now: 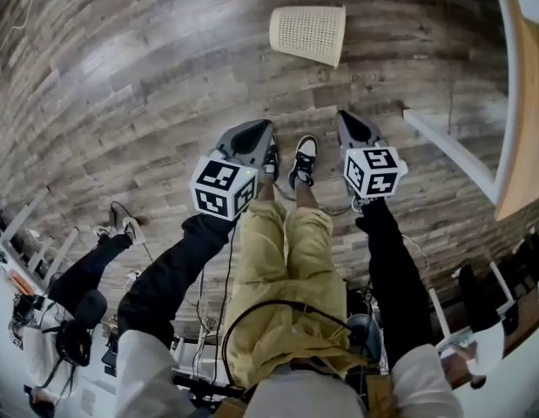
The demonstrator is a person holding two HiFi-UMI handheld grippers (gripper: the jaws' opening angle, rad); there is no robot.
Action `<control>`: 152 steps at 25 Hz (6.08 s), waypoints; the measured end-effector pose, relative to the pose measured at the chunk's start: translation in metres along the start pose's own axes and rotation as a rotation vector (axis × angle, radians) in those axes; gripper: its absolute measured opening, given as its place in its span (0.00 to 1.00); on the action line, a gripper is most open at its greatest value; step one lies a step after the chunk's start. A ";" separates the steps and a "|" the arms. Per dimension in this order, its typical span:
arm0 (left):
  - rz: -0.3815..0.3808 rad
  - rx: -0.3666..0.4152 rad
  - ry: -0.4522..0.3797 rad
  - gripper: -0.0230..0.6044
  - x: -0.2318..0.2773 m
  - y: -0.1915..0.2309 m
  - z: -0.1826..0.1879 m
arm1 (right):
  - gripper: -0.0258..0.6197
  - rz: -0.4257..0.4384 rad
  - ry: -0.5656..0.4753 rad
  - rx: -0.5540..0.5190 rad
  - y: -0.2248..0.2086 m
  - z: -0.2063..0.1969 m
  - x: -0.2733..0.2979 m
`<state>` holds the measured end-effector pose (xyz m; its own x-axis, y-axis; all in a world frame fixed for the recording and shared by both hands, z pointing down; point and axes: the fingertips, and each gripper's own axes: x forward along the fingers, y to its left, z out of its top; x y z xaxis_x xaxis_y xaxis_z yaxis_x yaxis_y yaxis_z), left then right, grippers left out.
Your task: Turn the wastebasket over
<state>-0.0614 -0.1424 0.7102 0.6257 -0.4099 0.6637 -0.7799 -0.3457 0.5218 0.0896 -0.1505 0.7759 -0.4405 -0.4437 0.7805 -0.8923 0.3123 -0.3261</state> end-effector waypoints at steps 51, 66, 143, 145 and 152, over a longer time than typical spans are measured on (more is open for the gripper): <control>0.164 -0.009 -0.042 0.04 0.278 0.169 0.000 | 0.14 -0.104 0.099 -0.572 -0.156 0.044 0.308; 0.162 -0.027 0.005 0.04 0.263 0.152 -0.035 | 0.14 -0.068 0.282 -1.156 -0.094 -0.092 0.275; -0.110 0.533 -0.386 0.04 -0.209 -0.328 0.210 | 0.07 -0.124 -0.672 -0.397 0.151 0.239 -0.408; -0.102 0.533 -0.421 0.04 -0.224 -0.340 0.212 | 0.07 -0.126 -0.699 -0.403 0.154 0.242 -0.428; -0.052 0.475 -0.551 0.04 -0.268 -0.357 0.240 | 0.07 -0.106 -0.790 -0.471 0.178 0.266 -0.482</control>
<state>0.0526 -0.1120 0.2174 0.6760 -0.7054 0.2131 -0.7367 -0.6536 0.1734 0.1168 -0.1041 0.1996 -0.4533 -0.8791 0.1472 -0.8756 0.4701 0.1114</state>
